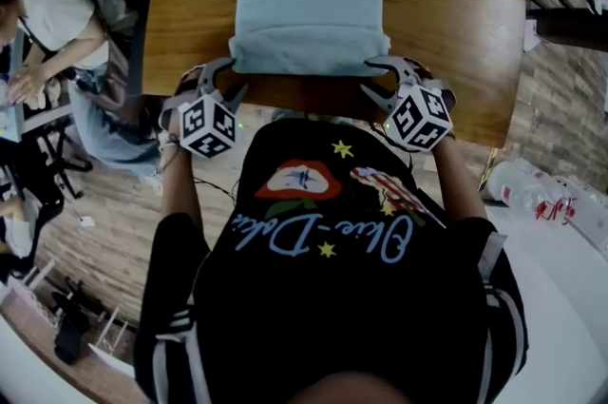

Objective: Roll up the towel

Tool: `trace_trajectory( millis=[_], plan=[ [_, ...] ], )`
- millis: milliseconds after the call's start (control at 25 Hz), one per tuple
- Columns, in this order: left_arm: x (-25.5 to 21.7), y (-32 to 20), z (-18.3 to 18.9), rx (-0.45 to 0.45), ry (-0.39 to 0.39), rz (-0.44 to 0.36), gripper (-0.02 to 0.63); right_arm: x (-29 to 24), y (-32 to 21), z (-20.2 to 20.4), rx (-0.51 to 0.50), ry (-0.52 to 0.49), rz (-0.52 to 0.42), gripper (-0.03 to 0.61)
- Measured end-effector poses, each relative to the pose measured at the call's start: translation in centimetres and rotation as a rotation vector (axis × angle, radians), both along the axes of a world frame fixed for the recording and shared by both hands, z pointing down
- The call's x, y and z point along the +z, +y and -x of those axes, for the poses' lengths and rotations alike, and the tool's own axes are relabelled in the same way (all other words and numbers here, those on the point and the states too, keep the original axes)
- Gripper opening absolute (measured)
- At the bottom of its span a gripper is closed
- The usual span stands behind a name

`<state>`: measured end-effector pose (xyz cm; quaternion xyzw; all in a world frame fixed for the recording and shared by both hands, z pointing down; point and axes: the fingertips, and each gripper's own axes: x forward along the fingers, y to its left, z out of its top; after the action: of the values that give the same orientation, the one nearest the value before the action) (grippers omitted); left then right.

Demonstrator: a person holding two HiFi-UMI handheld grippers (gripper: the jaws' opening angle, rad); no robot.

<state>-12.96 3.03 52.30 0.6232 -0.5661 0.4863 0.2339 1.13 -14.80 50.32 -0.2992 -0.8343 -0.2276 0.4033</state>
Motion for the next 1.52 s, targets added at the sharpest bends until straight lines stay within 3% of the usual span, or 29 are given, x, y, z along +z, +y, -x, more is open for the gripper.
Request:
trace_trajectory(
  millis=[120,240,400,560,920,1160,1520],
  plan=[
    [1.7,0.0,0.8,0.046,-0.063,0.048,0.189,1.8,0.0,0.2,-0.043,0.039,-0.069,0.130],
    [2.7,0.1,1.8,0.084,-0.111,0.112,0.187,2.8,0.2,0.9,-0.044,0.049,-0.058,0.130],
    [2.7,-0.8,2.4,0.121,-0.145,0.130,0.132,3.6,-0.7,1.0,-0.057,0.059,-0.107,0.126],
    [2.9,-0.6,2.3,0.159,-0.148,0.138,0.085,3.8,-0.3,1.0,-0.067,0.093,-0.113,0.068],
    [0.8,1.1,1.3,0.132,-0.058,0.098,0.059,1.2,1.3,-0.8,0.009,0.160,0.151,0.040],
    [-0.8,2.3,-0.3,0.123,0.084,0.108,0.060,-0.5,2.1,-1.9,0.079,0.220,0.358,0.040],
    [-2.4,0.8,1.8,0.127,0.188,0.125,0.060,-2.8,-0.3,1.1,0.162,0.156,0.472,0.040]
  ],
)
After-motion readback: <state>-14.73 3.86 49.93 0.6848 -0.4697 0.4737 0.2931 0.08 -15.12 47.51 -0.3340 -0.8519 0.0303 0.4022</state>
